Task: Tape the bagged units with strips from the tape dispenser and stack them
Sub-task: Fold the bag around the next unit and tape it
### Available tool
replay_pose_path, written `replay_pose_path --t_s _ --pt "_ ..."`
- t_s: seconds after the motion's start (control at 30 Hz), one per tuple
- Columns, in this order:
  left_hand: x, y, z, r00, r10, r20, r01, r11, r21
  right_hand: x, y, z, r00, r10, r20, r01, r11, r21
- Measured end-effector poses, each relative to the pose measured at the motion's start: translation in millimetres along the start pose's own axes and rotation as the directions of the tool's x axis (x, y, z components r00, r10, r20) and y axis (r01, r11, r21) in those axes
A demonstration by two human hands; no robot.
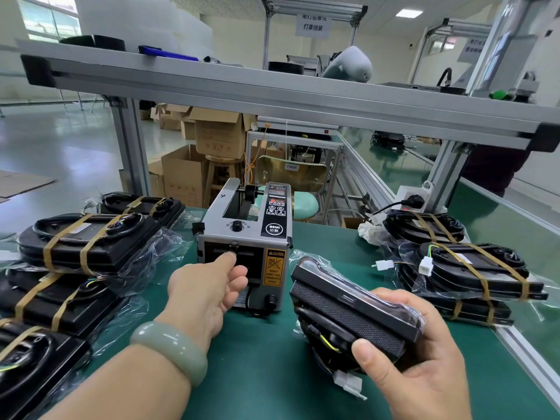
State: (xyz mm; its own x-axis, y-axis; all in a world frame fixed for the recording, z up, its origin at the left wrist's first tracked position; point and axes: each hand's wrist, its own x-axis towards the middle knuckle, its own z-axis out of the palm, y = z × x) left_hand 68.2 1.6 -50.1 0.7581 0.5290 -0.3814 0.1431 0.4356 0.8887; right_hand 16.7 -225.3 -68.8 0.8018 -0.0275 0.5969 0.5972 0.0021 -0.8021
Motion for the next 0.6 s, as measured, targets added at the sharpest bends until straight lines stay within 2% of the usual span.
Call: replay_pose_path --t_s 0.37,0.6 --pt "1 -4 4 0.997 -0.040 -0.067 0.038 0.999 -0.023 -1 0 2 1.000 -0.004 -0.026 0.004 1.000 -0.010" --pt "1 -3 14 0.989 0.000 -0.150 -0.001 1.000 -0.005 -3 -1 3 0.999 -0.019 -0.045 0.016 0.999 -0.049"
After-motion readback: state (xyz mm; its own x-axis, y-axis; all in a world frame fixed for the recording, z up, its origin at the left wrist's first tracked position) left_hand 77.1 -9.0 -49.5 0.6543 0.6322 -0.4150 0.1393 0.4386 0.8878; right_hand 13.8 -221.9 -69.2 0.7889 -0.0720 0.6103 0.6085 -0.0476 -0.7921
